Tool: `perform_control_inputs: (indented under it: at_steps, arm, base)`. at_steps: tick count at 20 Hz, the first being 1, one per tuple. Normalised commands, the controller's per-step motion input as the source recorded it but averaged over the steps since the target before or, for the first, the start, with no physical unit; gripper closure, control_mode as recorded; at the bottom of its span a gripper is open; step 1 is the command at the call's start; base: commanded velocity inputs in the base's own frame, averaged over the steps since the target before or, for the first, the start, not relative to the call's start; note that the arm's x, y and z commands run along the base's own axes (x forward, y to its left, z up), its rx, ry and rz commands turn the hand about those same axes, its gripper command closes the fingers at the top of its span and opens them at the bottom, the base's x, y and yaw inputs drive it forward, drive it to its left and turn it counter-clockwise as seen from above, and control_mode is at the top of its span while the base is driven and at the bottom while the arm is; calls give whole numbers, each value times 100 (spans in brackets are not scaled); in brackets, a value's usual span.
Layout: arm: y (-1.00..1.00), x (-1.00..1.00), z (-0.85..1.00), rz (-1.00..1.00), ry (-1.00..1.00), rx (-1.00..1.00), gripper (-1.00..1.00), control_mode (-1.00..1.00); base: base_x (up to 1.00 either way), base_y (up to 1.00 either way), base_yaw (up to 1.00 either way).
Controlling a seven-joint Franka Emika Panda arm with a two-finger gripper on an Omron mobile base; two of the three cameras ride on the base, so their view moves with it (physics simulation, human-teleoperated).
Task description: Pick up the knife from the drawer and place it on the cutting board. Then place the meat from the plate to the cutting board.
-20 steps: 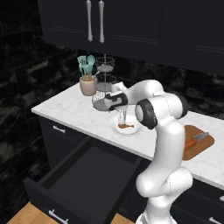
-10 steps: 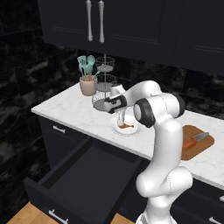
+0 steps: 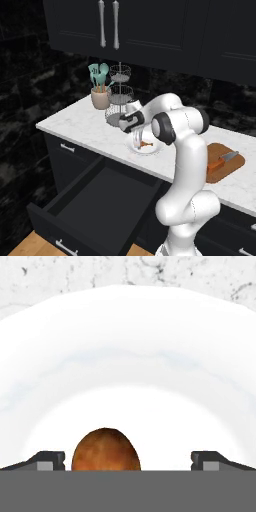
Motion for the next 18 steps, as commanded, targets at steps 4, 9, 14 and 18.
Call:
perform_control_inputs:
  at_steps: [4,9,14,18]
  arm:
    - [0,-19,-44,0,0,1,100,-100]
    - [0,-3,-24,0,0,1,100,-100]
    - [0,-7,-2,0,0,0,100,-100]
    - [-12,-46,28,0,-8,0,100,-100]
  base:
    - [0,0,0]
    - [0,0,0]
    - [0,0,0]
    - [0,0,0]
